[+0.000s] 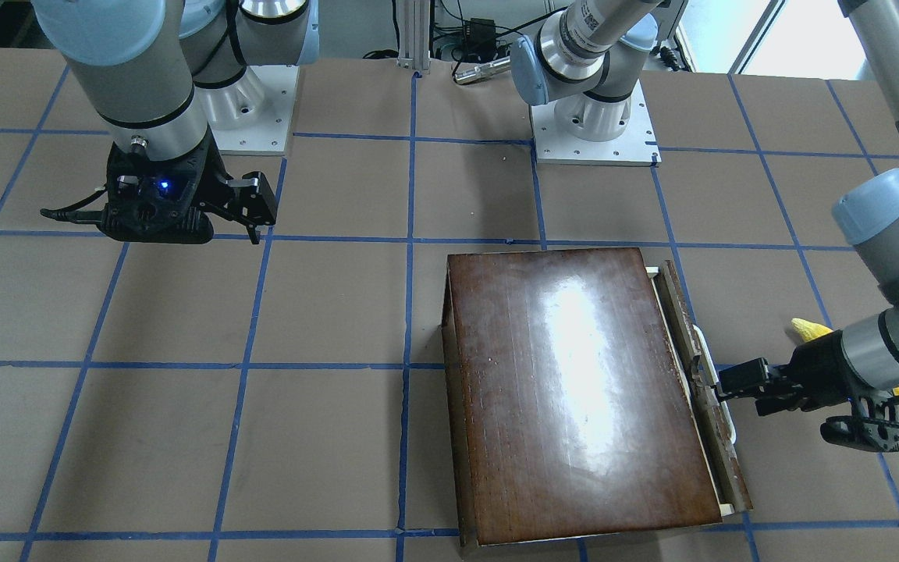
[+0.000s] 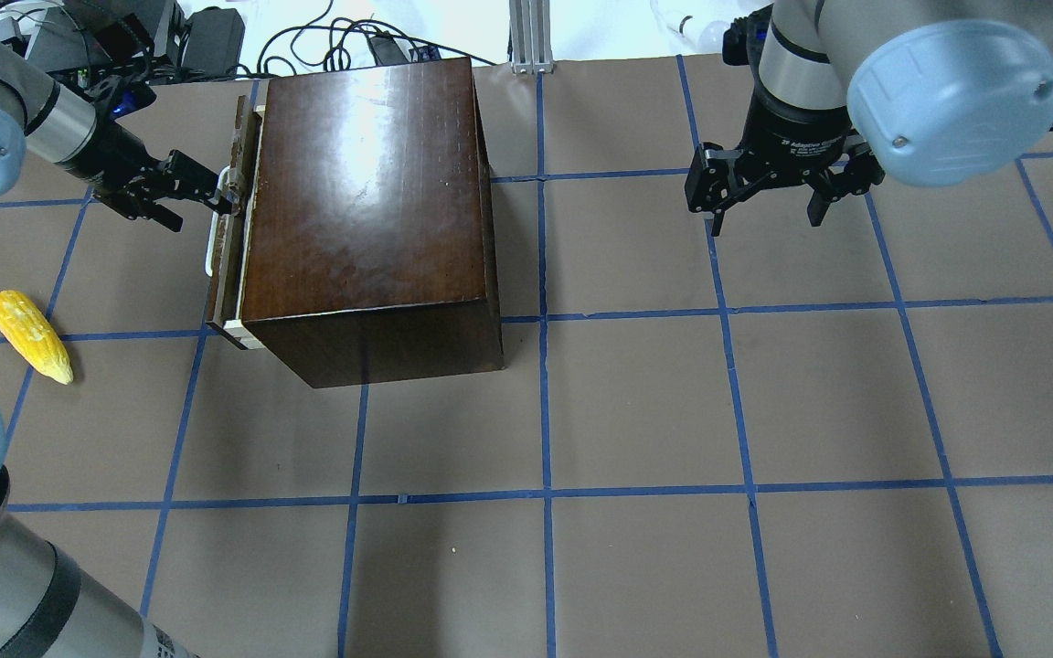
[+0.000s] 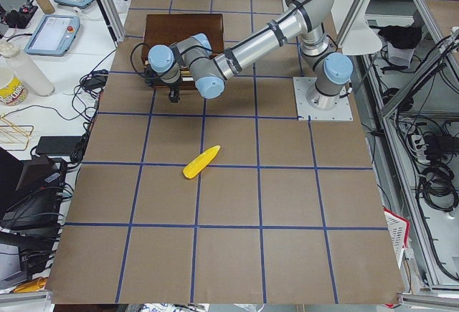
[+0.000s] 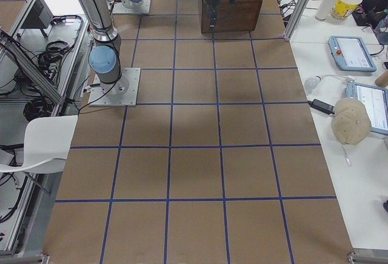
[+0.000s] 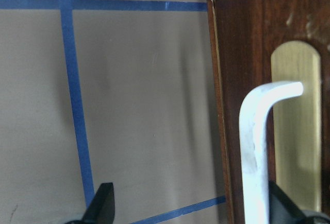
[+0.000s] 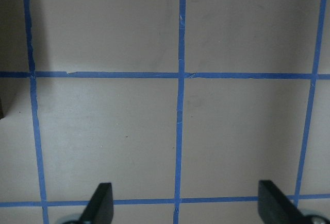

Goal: Open drawer and put corn inside
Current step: 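Pull the drawer handle outward with the left gripper to open the drawer, then release the handle and move the left gripper over the yellow corn, then lower the left gripper and grasp the yellow corn cob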

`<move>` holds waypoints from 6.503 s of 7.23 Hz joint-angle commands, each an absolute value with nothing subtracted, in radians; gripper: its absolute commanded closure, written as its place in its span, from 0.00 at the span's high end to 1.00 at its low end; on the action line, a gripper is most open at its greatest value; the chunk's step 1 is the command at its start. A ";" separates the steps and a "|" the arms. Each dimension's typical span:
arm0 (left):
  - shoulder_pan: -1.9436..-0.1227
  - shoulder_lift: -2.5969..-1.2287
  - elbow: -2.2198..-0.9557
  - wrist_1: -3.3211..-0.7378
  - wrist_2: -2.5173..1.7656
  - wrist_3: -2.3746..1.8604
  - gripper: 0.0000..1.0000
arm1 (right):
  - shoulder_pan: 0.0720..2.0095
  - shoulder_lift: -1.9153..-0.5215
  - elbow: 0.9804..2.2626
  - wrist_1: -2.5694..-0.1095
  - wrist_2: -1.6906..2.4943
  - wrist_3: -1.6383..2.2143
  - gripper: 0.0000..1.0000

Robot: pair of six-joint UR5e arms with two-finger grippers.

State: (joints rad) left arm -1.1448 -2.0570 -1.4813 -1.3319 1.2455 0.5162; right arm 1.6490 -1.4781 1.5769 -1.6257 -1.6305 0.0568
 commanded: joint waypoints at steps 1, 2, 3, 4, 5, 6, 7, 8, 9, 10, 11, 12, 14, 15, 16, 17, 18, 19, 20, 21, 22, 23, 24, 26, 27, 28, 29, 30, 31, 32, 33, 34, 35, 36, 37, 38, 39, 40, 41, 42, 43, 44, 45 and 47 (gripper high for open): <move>-1.129 -2.059 -1.480 -1.331 1.247 0.541 1.00 | 1.649 -1.477 1.577 -1.624 -1.631 0.057 1.00; -1.124 -2.059 -1.482 -1.331 1.249 0.549 1.00 | 1.649 -1.477 1.577 -1.626 -1.631 0.057 1.00; -1.123 -2.059 -1.480 -1.331 1.249 0.549 1.00 | 1.649 -1.477 1.577 -1.625 -1.631 0.057 1.00; -1.121 -2.059 -1.480 -1.331 1.252 0.549 1.00 | 1.649 -1.477 1.577 -1.624 -1.631 0.057 1.00; -1.118 -2.059 -1.479 -1.330 1.256 0.554 1.00 | 1.649 -1.477 1.577 -1.626 -1.631 0.057 1.00; -1.109 -2.059 -1.471 -1.331 1.256 0.555 1.00 | 1.649 -1.477 1.577 -1.626 -1.631 0.057 1.00; -1.108 -2.060 -1.462 -1.331 1.265 0.578 1.00 | 1.649 -1.479 1.577 -1.626 -1.631 0.057 1.00; -1.106 -2.063 -1.456 -1.331 1.270 0.590 1.00 | 1.649 -1.479 1.577 -1.625 -1.631 0.057 1.00; -1.101 -2.072 -1.447 -1.333 1.272 0.592 1.00 | 1.649 -1.477 1.577 -1.626 -1.631 0.057 1.00; -1.101 -2.080 -1.433 -1.336 1.285 0.604 1.00 | 1.649 -1.479 1.577 -1.626 -1.631 0.057 1.00; -1.101 -2.082 -1.419 -1.344 1.292 0.604 1.00 | 1.649 -1.477 1.577 -1.625 -1.631 0.057 1.00; -1.101 -2.082 -1.416 -1.345 1.292 0.604 1.00 | 1.649 -1.479 1.577 -1.624 -1.631 0.057 1.00; -1.100 -2.082 -1.414 -1.345 1.293 0.606 1.00 | 1.649 -1.479 1.577 -1.626 -1.631 0.057 1.00; -1.095 -2.082 -1.410 -1.345 1.295 0.618 1.00 | 1.649 -1.477 1.577 -1.625 -1.631 0.057 1.00; -1.086 -2.082 -1.407 -1.347 1.308 0.629 1.00 | 1.649 -1.477 1.577 -1.624 -1.631 0.057 1.00; -1.086 -2.082 -1.407 -1.347 1.313 0.629 1.00 | 1.649 -1.477 1.577 -1.624 -1.631 0.057 1.00; -1.086 -2.082 -1.407 -1.347 1.315 0.638 1.00 | 1.649 -1.479 1.577 -1.624 -1.631 0.057 1.00; -1.085 -2.082 -1.405 -1.347 1.315 0.641 1.00 | 1.649 -1.477 1.577 -1.624 -1.629 0.057 1.00; -1.085 -2.082 -1.402 -1.347 1.336 0.649 1.00 | 1.649 -1.477 1.577 -1.624 -1.629 0.057 1.00; -1.085 -2.082 -1.399 -1.347 1.338 0.663 1.00 | 1.649 -1.477 1.577 -1.626 -1.631 0.057 1.00; -1.085 -2.082 -1.399 -1.347 1.339 0.663 1.00 | 1.649 -1.477 1.577 -1.626 -1.631 0.057 1.00; -1.085 -2.082 -1.399 -1.345 1.339 0.664 1.00 | 1.649 -1.477 1.577 -1.625 -1.631 0.057 1.00; -1.075 -2.082 -1.397 -1.345 1.341 0.666 1.00 | 1.649 -1.477 1.577 -1.624 -1.631 0.057 1.00; -1.071 -2.083 -1.397 -1.347 1.353 0.698 1.00 | 1.649 -1.477 1.577 -1.626 -1.631 0.057 1.00; -1.071 -2.082 -1.396 -1.347 1.364 0.699 1.00 | 1.649 -1.477 1.577 -1.625 -1.631 0.057 1.00; -1.071 -2.083 -1.388 -1.347 1.365 0.699 1.00 | 1.649 -1.477 1.577 -1.624 -1.631 0.057 1.00; -1.066 -2.066 -1.379 -1.371 1.368 0.699 1.00 | 1.649 -1.477 1.577 -1.624 -1.631 0.057 1.00; -1.037 -2.047 -1.376 -1.418 1.383 0.683 1.00 | 1.649 -1.477 1.577 -1.626 -1.631 0.057 1.00; -0.984 -2.045 -1.377 -1.423 1.385 0.645 1.00 | 1.649 -1.477 1.577 -1.625 -1.631 0.057 1.00; -0.936 -2.045 -1.379 -1.424 1.384 0.617 1.00 | 1.649 -1.477 1.577 -1.626 -1.631 0.057 1.00; -0.901 -2.042 -1.382 -1.416 1.384 0.530 1.00 | 1.649 -1.477 1.577 -1.626 -1.632 0.057 1.00; -0.859 -2.046 -1.393 -1.411 1.381 0.382 1.00 | 1.649 -1.479 1.577 -1.626 -1.632 0.057 1.00; -0.836 -2.066 -1.396 -1.410 1.382 0.338 1.00 | 1.649 -1.477 1.577 -1.625 -1.632 0.057 1.00; -0.833 -2.069 -1.400 -1.390 1.382 0.339 1.00 | 1.649 -1.477 1.577 -1.624 -1.632 0.057 1.00; -0.831 -2.080 -1.422 -1.337 1.384 0.336 1.00 | 1.649 -1.479 1.577 -1.624 -1.632 0.057 1.00; -0.831 -2.083 -1.461 -1.259 1.409 0.328 1.00 | 1.649 -1.477 1.577 -1.626 -1.631 0.057 1.00; -0.831 -2.086 -1.509 -1.153 1.537 0.284 1.00 | 1.649 -1.477 1.577 -1.626 -1.631 0.057 1.00; -0.833 -2.089 -1.566 -1.047 1.569 0.263 1.00 | 1.649 -1.479 1.577 -1.625 -1.631 0.057 1.00; -0.831 -2.083 -1.615 -1.017 1.571 0.256 1.00 | 1.649 -1.477 1.577 -1.624 -1.631 0.057 1.00; -0.831 -2.082 -1.630 -1.017 1.572 0.220 1.00 | 1.649 -1.477 1.577 -1.624 -1.631 0.057 1.00; -0.831 -2.086 -1.632 -1.016 1.574 0.151 1.00 | 1.649 -1.477 1.577 -1.624 -1.631 0.057 1.00; -0.831 -2.088 -1.631 -1.017 1.601 0.141 1.00 | 1.649 -1.477 1.577 -1.624 -1.631 0.057 1.00; -0.831 -2.091 -1.629 -1.016 1.687 0.137 1.00 | 1.649 -1.477 1.577 -1.626 -1.631 0.057 1.00; -0.833 -2.127 -1.623 -1.014 1.697 0.126 1.00 | 1.649 -1.477 1.577 -1.624 -1.631 0.057 1.00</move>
